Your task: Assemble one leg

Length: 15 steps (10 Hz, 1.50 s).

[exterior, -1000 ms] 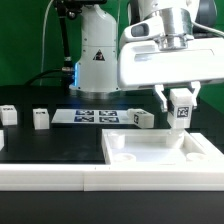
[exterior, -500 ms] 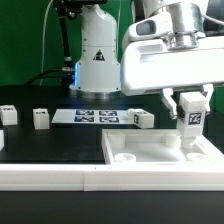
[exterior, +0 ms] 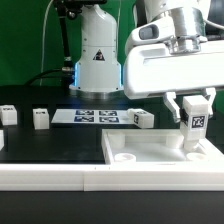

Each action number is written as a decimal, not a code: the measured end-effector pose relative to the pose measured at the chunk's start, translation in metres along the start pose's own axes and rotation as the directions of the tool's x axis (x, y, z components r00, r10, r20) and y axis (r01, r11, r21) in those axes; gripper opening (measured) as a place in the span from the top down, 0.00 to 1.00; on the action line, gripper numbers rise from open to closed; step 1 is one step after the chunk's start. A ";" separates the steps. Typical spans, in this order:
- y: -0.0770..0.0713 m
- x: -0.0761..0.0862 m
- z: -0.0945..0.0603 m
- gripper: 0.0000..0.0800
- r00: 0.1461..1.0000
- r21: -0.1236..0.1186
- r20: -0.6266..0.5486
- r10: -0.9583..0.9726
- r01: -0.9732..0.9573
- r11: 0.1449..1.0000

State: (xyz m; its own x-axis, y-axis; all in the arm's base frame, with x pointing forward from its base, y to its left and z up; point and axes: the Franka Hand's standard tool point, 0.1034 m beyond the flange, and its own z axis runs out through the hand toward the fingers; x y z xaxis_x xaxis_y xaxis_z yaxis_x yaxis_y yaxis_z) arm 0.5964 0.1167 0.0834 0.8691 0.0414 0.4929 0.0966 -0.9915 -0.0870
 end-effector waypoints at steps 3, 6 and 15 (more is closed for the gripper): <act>0.004 0.023 0.010 0.64 0.999 0.001 -0.026 -0.022 0.022 1.000; 0.004 0.019 0.016 0.64 0.999 0.001 -0.025 -0.021 0.021 1.000; 0.000 -0.012 0.022 0.63 0.999 -0.016 -0.037 -0.025 0.024 1.000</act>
Offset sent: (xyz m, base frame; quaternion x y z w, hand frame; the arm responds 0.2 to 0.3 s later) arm 0.0175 -0.0038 -0.0035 0.0044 -0.0048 -0.0231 0.9997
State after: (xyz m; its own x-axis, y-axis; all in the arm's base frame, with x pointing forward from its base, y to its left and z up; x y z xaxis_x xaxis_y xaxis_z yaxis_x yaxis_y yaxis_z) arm 0.5968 0.1189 0.0583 0.8480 0.0615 0.5264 0.1100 -0.9920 -0.0614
